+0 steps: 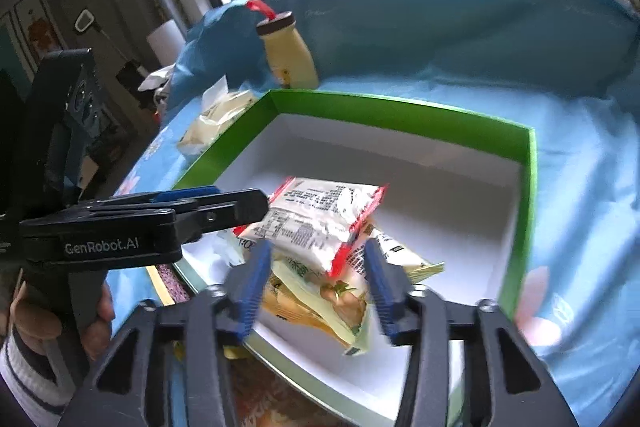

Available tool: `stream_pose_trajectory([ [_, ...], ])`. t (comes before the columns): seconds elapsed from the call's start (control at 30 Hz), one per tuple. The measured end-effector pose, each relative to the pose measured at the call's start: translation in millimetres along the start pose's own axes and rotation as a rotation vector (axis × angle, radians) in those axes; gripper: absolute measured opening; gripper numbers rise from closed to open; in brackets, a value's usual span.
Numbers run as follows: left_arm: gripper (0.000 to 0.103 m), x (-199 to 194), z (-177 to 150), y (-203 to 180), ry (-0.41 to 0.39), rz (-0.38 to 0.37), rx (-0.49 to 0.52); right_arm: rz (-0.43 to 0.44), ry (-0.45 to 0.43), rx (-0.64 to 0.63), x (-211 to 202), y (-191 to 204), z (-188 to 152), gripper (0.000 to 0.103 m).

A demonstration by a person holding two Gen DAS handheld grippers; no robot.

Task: Organize snacks
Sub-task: 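Open the left gripper to release the red-edged packet into the box, then withdraw the left gripper toward the orange YUANWEIDAGUAI packet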

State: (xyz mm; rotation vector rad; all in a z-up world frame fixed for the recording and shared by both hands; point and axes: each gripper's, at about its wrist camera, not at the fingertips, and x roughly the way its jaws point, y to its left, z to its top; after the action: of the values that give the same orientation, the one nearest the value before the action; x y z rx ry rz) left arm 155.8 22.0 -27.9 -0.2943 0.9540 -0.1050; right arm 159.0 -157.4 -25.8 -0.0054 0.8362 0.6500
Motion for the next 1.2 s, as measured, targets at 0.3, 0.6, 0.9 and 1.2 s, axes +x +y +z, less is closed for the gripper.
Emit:
stream_pose_trajectory([
  [0.3,0.087,-24,-3,-10,-0.057,0.076,0.039,-0.057,-0.063,-0.012,-40,5,-14,0.066],
  [0.6,0.088,-48,-16,-23,-0.099,0.107,0.063,-0.072,-0.117,-0.028,-77,19,-29,0.068],
  [0.9,0.088,-74,-41,-35,-0.133,0.113,0.091,-0.03,-0.136,-0.014,-102,28,-45,0.072],
  [1.2,0.088,-97,-66,-39,-0.146,0.11,0.096,-0.004,-0.137,-0.012,-114,34,-60,0.072],
])
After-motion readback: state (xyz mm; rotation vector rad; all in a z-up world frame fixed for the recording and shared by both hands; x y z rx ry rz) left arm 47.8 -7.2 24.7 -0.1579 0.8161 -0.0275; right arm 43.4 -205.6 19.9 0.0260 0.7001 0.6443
